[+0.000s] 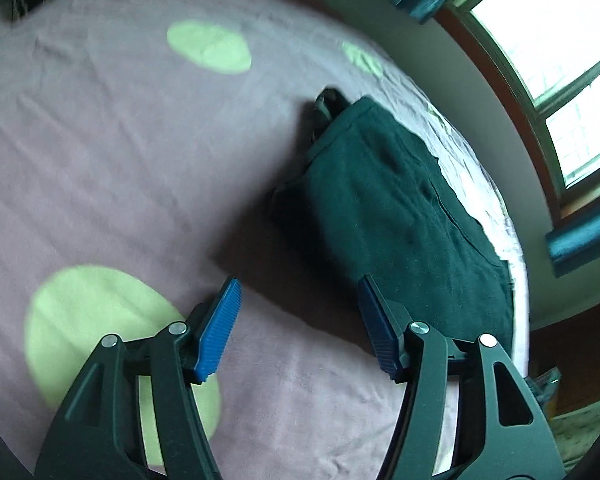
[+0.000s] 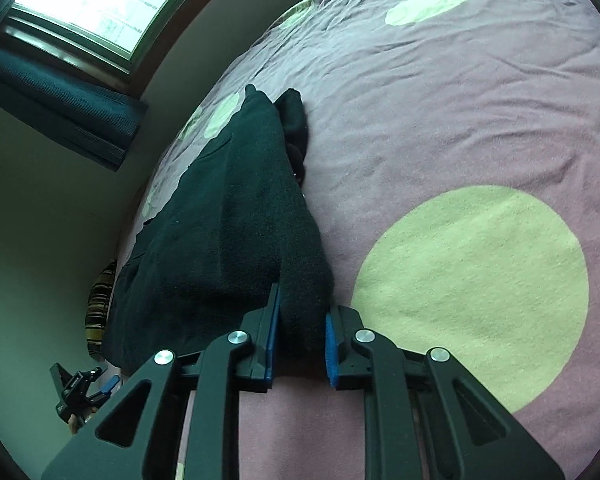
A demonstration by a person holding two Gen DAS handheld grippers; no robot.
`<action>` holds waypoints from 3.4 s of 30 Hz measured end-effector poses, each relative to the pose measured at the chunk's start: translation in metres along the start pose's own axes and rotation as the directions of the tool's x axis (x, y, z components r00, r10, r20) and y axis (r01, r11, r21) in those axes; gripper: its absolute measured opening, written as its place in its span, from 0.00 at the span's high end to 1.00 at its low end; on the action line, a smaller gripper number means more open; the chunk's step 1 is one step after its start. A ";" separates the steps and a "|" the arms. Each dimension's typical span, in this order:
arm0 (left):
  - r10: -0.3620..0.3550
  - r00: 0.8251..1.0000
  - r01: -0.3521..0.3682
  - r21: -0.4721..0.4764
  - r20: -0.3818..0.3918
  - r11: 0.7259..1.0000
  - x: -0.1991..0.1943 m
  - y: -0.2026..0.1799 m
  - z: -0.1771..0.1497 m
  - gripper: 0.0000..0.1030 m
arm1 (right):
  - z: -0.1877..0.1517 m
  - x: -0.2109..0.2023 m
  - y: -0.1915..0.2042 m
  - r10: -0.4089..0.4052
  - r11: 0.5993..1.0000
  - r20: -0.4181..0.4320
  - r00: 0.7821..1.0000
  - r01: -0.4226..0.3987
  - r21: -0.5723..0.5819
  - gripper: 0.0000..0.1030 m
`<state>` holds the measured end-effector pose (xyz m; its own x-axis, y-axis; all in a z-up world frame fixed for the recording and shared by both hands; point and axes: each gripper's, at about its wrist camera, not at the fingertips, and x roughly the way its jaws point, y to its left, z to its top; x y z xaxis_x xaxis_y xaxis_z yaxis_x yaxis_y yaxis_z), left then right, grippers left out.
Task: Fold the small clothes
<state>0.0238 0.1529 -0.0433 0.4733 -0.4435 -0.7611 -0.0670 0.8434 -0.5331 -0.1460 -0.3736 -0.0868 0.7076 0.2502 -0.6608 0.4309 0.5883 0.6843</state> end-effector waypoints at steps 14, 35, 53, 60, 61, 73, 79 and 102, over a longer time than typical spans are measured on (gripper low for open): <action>0.014 0.998 -0.015 0.025 0.056 1.000 0.029 0.008 0.021 0.48 | -0.010 -0.012 -0.007 0.014 1.000 -0.001 1.000 -0.014 0.008 0.77; -0.062 0.997 0.058 0.078 0.051 0.995 0.031 0.002 0.016 0.20 | -0.022 0.091 0.224 0.214 0.932 -0.216 0.953 -0.265 -0.247 0.45; -0.143 0.989 0.144 -0.019 0.027 0.989 0.039 0.005 0.027 0.14 | -0.087 0.124 0.185 0.124 0.951 -0.345 0.931 -0.210 -0.227 0.34; -0.122 0.992 0.122 -0.006 0.025 0.992 0.049 -0.004 0.035 0.14 | -0.070 0.090 0.194 0.196 0.947 -0.276 0.941 -0.254 -0.195 0.34; -0.123 0.992 0.123 -0.007 0.028 0.992 0.049 -0.003 0.035 0.14 | -0.063 0.089 0.199 0.204 0.944 -0.262 0.943 -0.260 -0.203 0.34; -0.131 0.991 0.132 -0.007 0.037 0.991 0.054 -0.006 0.043 0.13 | -0.031 0.128 0.207 0.157 0.963 -0.253 0.955 -0.204 -0.174 0.33; -0.145 0.989 0.145 0.000 0.020 0.989 0.060 -0.011 0.045 0.13 | -0.087 0.107 0.204 0.154 0.938 -0.321 0.934 -0.240 -0.249 0.32; 0.016 0.988 -0.054 0.250 0.153 0.967 0.030 -0.092 0.055 0.66 | -0.074 0.081 0.208 0.319 0.903 -0.196 0.927 -0.360 -0.234 0.33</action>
<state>0.0926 0.0788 0.0038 0.6009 -0.3784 -0.7041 0.1291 0.9152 -0.3817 -0.0404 -0.1743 -0.0205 0.6836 0.5706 -0.4551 0.0034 0.6210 0.7838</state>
